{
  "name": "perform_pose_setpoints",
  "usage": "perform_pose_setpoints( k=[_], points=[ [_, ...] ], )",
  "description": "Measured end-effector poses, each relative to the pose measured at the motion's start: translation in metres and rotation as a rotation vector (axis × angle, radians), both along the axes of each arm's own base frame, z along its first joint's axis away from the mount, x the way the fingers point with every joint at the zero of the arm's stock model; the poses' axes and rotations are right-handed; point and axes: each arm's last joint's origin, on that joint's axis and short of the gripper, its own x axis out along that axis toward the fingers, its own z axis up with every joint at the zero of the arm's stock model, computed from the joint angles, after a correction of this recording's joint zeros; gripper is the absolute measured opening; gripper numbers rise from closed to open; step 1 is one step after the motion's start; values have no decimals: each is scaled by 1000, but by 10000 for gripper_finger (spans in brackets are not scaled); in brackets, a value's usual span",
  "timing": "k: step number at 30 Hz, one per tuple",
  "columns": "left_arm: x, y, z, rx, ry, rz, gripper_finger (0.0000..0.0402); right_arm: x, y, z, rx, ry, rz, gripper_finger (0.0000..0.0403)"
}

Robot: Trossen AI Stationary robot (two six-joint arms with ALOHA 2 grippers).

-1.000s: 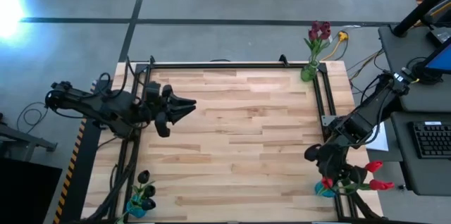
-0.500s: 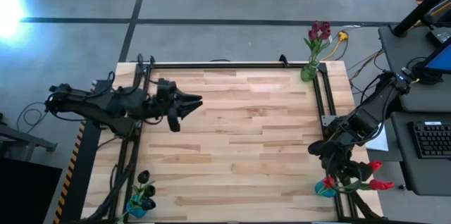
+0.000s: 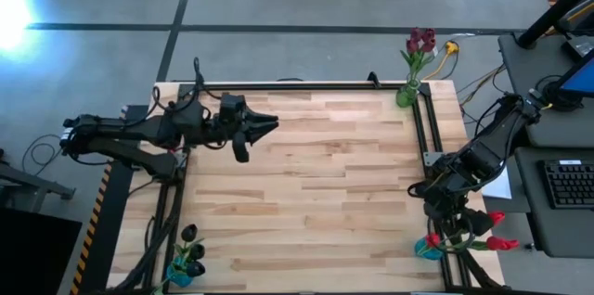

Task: Sort flowers into vase by color
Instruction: Return to Home Position

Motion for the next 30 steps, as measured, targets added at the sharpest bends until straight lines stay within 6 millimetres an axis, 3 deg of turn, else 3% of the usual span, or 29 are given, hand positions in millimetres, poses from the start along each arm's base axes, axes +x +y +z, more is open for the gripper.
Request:
perform_pose_setpoints(
  k=[7,16,22,26,30],
  points=[
    [-1,0,0,14,4,1,77,-1,-1,10,0,-19,-23,268],
    [-9,2,-5,21,3,8,76,8,-13,46,-131,-397,-86,266],
    [-6,16,-30,7,-25,4,76,17,-35,51,-188,-586,-182,229],
    [-9,34,-51,-1,-84,-14,76,37,-49,48,-169,-743,-284,192],
    [-24,42,-67,7,-90,0,76,57,-68,45,-133,-870,-411,148]
  ],
)
